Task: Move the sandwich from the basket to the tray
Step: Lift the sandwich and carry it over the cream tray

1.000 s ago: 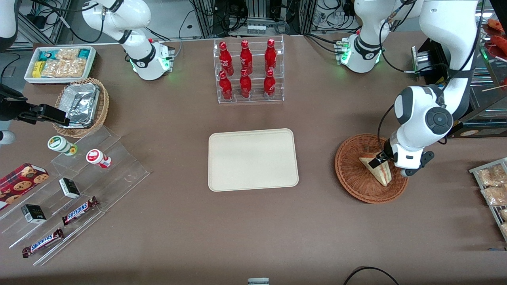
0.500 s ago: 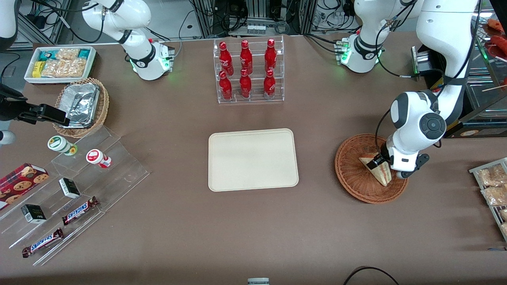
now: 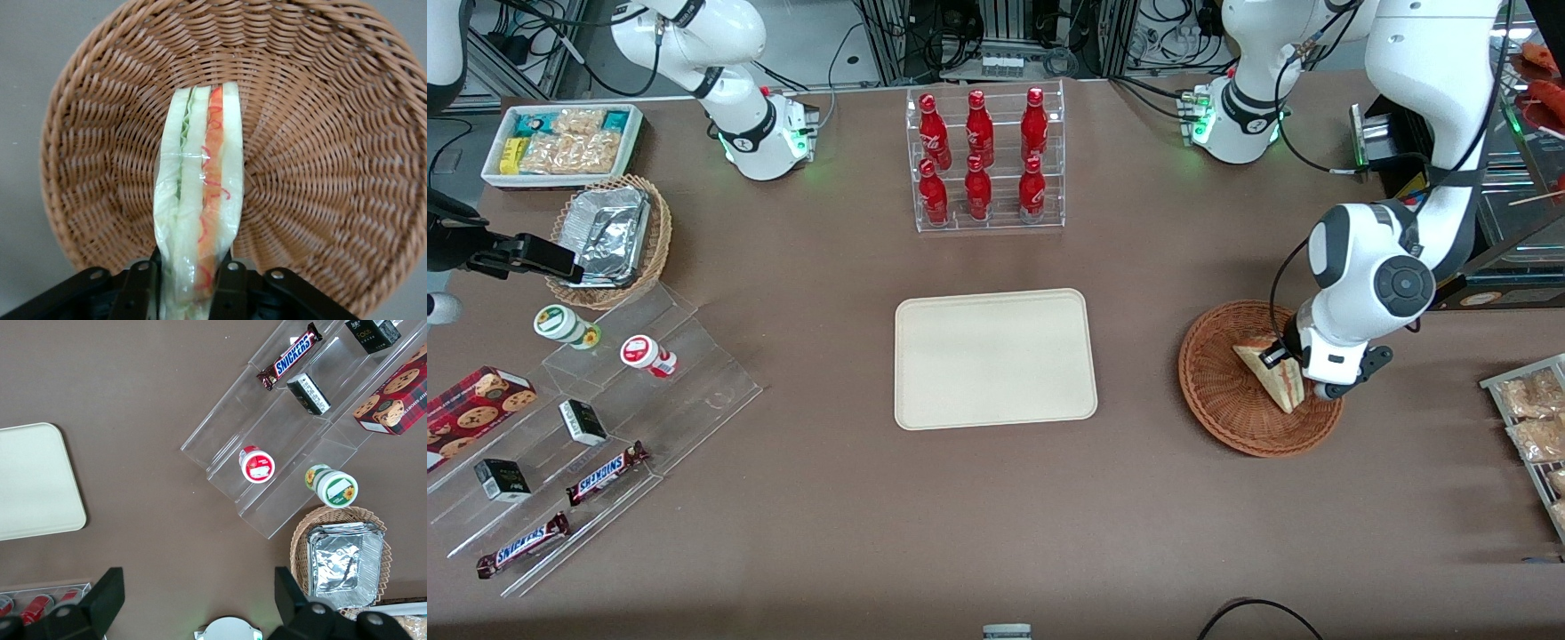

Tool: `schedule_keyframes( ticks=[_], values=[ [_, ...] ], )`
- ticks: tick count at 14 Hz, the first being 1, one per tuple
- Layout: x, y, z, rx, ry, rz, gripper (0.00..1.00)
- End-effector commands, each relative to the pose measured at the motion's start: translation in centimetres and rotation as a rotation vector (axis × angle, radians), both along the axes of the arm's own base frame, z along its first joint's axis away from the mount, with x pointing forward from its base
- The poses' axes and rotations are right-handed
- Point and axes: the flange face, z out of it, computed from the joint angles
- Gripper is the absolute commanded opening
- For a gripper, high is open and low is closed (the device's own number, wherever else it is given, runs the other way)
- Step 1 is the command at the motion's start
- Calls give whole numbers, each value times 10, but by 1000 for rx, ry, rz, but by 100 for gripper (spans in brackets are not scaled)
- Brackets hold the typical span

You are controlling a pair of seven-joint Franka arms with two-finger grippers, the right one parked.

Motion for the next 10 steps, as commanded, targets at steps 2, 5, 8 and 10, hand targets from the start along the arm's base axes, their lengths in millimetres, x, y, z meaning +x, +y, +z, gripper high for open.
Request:
schedule_keyframes(
  ticks=[2,5,8,10],
  values=[
    [23,-40,64,-5,53,-90,0],
    [15,-100,73,2,59,-196,0],
    [9,-158,73,15,48,-295,0],
    [4,-206,73,13,32,-363,0]
  ],
)
